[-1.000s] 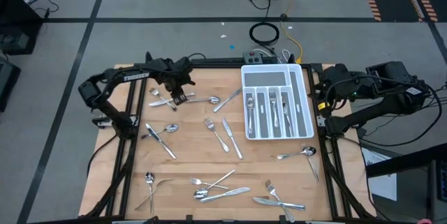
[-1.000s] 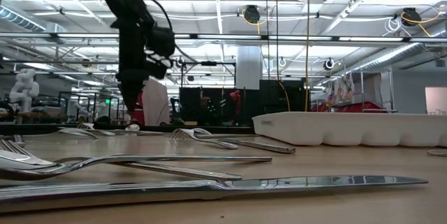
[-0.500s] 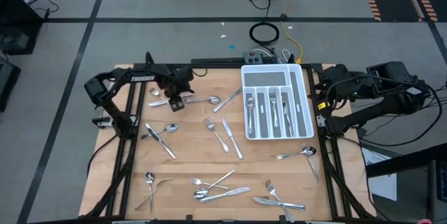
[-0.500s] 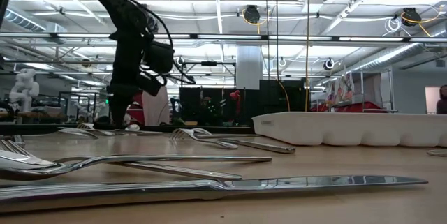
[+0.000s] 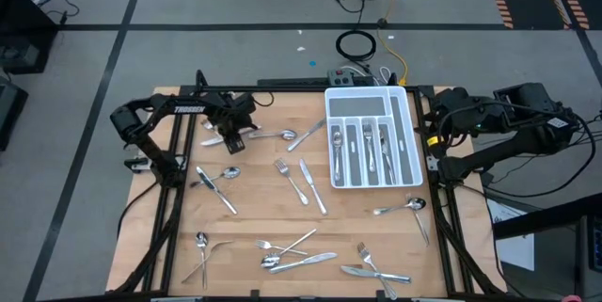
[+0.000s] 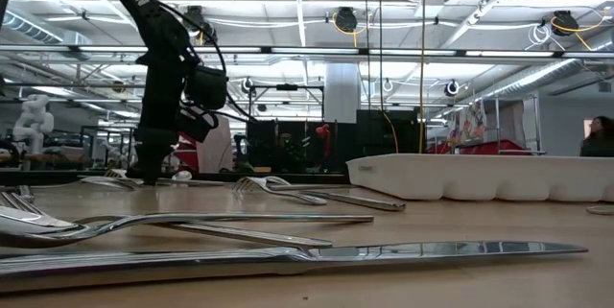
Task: Sort silverware
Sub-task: Put the silver knife into the white silverware tray, then put the silver fork into the white silverware tray
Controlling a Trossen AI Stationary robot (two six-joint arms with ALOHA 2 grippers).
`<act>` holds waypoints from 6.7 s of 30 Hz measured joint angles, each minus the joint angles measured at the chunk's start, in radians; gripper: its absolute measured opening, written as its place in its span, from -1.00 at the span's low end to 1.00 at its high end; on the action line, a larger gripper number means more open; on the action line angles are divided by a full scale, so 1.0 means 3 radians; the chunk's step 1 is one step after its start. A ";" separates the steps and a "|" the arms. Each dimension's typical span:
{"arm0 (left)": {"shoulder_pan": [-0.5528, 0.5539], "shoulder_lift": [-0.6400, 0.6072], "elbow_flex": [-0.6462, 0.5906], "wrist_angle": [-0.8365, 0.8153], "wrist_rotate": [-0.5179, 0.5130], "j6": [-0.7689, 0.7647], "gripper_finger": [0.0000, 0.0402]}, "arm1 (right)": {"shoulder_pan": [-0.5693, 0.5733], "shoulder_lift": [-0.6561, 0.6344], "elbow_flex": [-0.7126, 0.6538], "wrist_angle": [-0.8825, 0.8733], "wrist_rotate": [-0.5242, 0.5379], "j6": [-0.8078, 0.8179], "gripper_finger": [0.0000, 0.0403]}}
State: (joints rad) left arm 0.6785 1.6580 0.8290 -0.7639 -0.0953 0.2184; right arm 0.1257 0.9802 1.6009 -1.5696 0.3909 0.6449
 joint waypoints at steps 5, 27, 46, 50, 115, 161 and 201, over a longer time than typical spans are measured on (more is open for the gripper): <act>0.0003 0.0000 -0.0009 0.0031 -0.0047 -0.0035 -0.79 | 0.0001 0.0000 0.0000 0.0017 0.0000 0.0020 -0.08; -0.0220 -0.0485 0.0006 -0.0126 -0.0066 -0.0539 -0.79 | 0.0000 0.0000 0.0000 0.0079 0.0038 -0.0104 -0.08; -0.0951 -0.0498 0.1458 0.0519 -0.0460 0.0148 -0.79 | 0.0000 0.0000 0.0000 -0.0004 0.0372 0.0025 -0.08; -0.0983 -0.0328 0.1788 0.0725 -0.0590 0.0521 -0.79 | 0.0000 -0.0001 0.0000 -0.0004 0.0372 0.0024 -0.08; -0.1715 0.3186 0.4728 0.2380 0.0686 0.5083 -0.79 | 0.0000 -0.0001 0.0000 0.0161 0.0540 0.0078 -0.08; -0.1696 0.3506 0.4729 0.2680 0.0975 0.4609 -0.49 | 0.0001 0.0031 -0.0001 0.0514 0.0514 -0.0157 -0.08; -0.0031 0.0287 0.4325 -0.2579 -0.1311 -0.1263 -0.48 | 0.0000 0.0285 -0.0001 0.0507 0.0456 0.0150 -0.08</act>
State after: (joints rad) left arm 0.6693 1.7441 2.1266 -1.5375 -0.4885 -0.1604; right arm 0.1257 1.0658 1.6005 -1.4176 0.5277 0.6898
